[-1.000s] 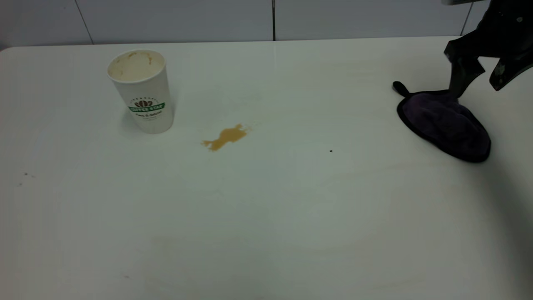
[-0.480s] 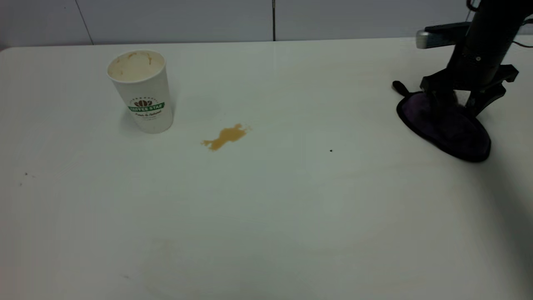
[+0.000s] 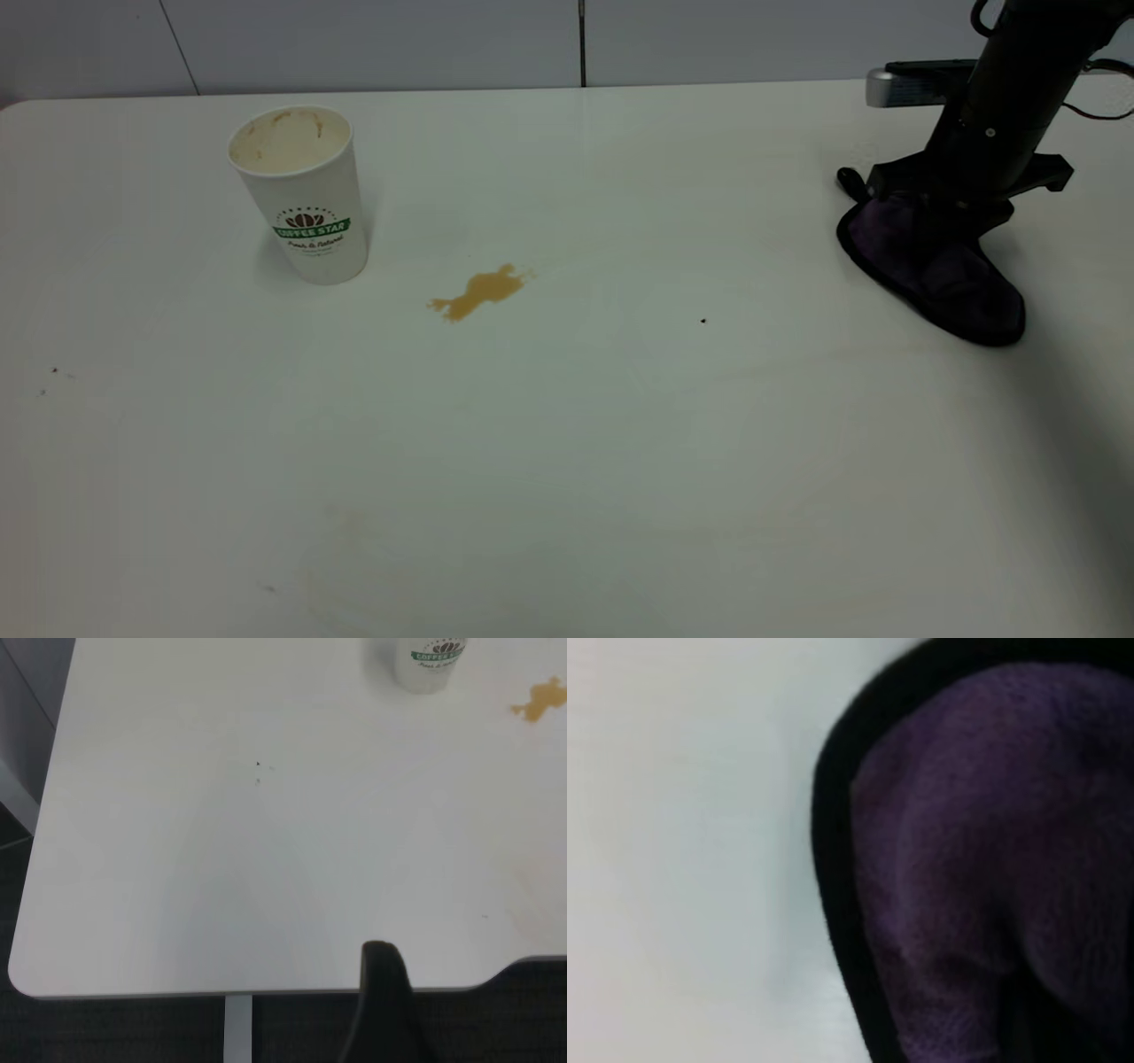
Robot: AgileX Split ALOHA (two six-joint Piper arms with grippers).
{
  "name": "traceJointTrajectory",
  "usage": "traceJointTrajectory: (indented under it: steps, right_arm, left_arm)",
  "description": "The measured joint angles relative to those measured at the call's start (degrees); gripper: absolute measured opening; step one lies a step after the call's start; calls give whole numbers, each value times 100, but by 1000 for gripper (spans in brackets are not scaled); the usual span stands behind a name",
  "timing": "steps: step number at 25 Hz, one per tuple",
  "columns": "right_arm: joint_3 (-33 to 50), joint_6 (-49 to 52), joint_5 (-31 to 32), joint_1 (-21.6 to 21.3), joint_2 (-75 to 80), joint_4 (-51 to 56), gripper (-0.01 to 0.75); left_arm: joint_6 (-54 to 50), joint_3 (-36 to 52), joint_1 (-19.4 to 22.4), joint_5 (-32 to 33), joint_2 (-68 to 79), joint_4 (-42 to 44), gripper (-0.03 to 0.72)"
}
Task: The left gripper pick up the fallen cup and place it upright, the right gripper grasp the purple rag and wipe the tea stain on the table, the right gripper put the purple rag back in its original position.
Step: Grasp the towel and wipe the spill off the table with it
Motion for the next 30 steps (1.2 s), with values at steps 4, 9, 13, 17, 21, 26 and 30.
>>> traceJointTrajectory:
  steps: [4, 9, 13, 17, 21, 26, 30]
  right_arm:
    - [-18, -132, -153, 455, 12, 213, 88]
    - [-18, -146, -274, 1199, 19, 473, 88]
    - [-18, -128, -341, 1762, 27, 650, 88]
    - [-37, -54, -364, 2298, 45, 711, 88]
    - [-309, 257, -312, 2872, 148, 731, 88]
    - [-809, 761, -300, 3389, 367, 765, 88]
    - [-1150, 895, -384, 3541, 529, 770, 88]
  left_arm:
    - [0, 0, 0, 0, 0, 0, 541]
    - [-5, 0, 0, 0, 0, 0, 541]
    - [-5, 0, 0, 0, 0, 0, 541]
    - [-9, 0, 0, 0, 0, 0, 541]
    - [-9, 0, 0, 0, 0, 0, 541]
    - [-9, 0, 0, 0, 0, 0, 541]
    - [-9, 0, 0, 0, 0, 0, 541]
